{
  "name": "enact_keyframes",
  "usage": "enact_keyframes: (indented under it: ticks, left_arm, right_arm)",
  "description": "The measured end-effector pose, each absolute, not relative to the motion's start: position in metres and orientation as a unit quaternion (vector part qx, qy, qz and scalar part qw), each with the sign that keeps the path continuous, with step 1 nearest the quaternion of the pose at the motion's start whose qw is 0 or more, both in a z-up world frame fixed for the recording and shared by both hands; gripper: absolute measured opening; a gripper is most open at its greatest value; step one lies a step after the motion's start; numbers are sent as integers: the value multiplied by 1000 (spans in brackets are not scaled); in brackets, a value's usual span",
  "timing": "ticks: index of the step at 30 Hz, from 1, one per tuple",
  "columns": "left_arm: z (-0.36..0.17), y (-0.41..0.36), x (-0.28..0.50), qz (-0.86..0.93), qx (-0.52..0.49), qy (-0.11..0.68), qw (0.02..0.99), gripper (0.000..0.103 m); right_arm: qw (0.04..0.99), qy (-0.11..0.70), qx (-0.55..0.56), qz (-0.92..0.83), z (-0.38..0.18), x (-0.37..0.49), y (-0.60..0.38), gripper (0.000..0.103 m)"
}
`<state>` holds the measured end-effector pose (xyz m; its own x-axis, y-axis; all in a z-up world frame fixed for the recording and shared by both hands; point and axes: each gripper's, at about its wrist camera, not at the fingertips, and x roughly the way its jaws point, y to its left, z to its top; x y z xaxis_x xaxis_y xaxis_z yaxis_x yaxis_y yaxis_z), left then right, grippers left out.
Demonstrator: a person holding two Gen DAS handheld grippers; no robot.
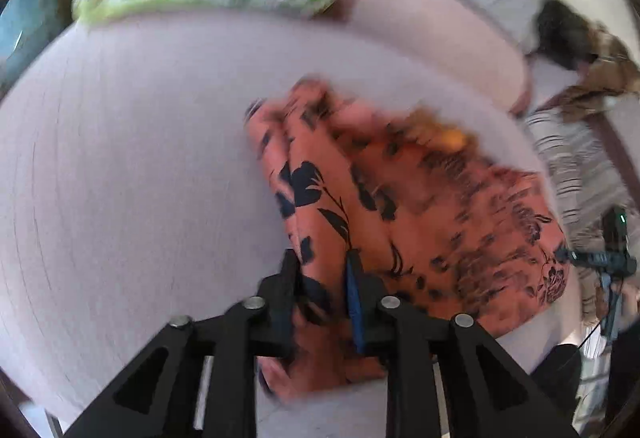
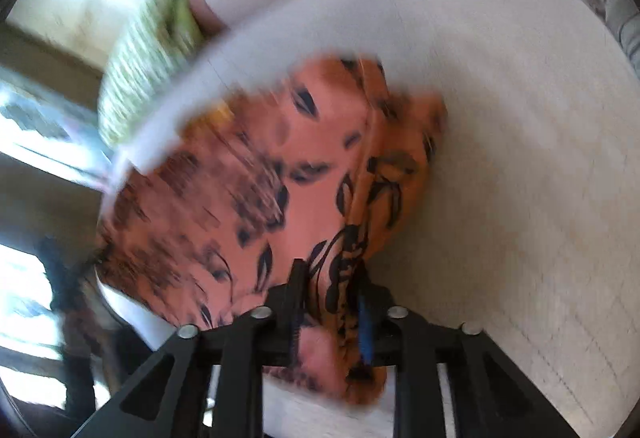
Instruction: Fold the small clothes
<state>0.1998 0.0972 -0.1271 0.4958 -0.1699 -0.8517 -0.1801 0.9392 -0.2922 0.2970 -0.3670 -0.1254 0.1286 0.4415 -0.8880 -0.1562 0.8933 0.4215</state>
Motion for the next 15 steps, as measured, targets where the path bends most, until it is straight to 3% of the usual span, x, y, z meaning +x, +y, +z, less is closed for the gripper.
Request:
enact_keyframes:
  ticks: [3,6,7,12,15]
  left_arm:
    - [-130,114,198,19,-196,498,845,36]
    - [-97,120,210,37,-157,438,884,56]
    - [-90,120,219,32,-147,420,895,58]
    - [-106,97,286,-16,-98,436,894,57]
    - [-124,91,319,-11,-74,467,881,43]
  right_arm:
    - [766,611,117,163,-127,293,-381,70]
    - [816,539,130,162,-89,304,-385,70]
    - [825,523,134,165,-81,308,-384,70]
    - [835,504,142,167,-92,358,-357,70]
    - [818,533,135,169,-121,377,-341,68]
